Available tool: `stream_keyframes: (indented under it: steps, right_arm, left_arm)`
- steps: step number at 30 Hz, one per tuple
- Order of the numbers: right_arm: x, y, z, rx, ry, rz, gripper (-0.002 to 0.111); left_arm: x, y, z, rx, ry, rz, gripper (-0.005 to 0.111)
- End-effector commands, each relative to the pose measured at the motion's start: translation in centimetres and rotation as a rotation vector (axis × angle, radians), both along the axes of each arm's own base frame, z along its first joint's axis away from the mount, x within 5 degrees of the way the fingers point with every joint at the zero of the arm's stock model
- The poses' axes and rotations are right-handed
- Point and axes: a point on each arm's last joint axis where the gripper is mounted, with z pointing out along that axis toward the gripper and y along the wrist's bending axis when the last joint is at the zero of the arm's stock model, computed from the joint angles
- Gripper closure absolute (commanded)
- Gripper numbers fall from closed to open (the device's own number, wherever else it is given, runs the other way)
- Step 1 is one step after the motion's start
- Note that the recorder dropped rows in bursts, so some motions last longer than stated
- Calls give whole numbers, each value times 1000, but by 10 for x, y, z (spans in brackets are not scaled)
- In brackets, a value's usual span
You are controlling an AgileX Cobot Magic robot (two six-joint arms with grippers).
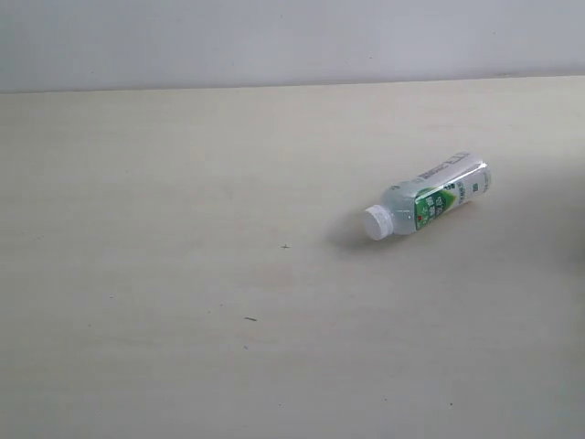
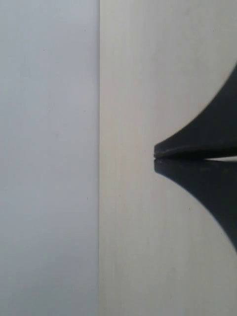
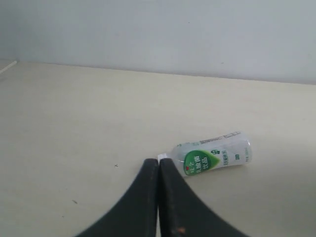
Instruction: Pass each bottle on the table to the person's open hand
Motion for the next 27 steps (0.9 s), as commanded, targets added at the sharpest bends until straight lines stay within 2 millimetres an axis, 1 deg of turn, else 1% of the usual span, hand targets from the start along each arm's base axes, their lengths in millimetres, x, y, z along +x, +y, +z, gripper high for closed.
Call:
stream_keyframes:
  steps: [1,7,12,17,27]
  right_arm:
    - [-1,2,-2,17,17,16,108]
    - [0,2,-1,25,-3,13,108]
    - [3,4,-13,24,30,14,108]
    - [8,5,-18,53,0,0,108]
    - [8,5,-18,63,2,3,108]
  left_arm:
    - [0,0,-1,2,-5,0,107]
    - [0,0,-1,2,-5,0,107]
    - [0,0,-1,2,-5,0,107]
    - [0,0,-1,2,-5,0,107]
    - [0,0,-1,2,-5,0,107]
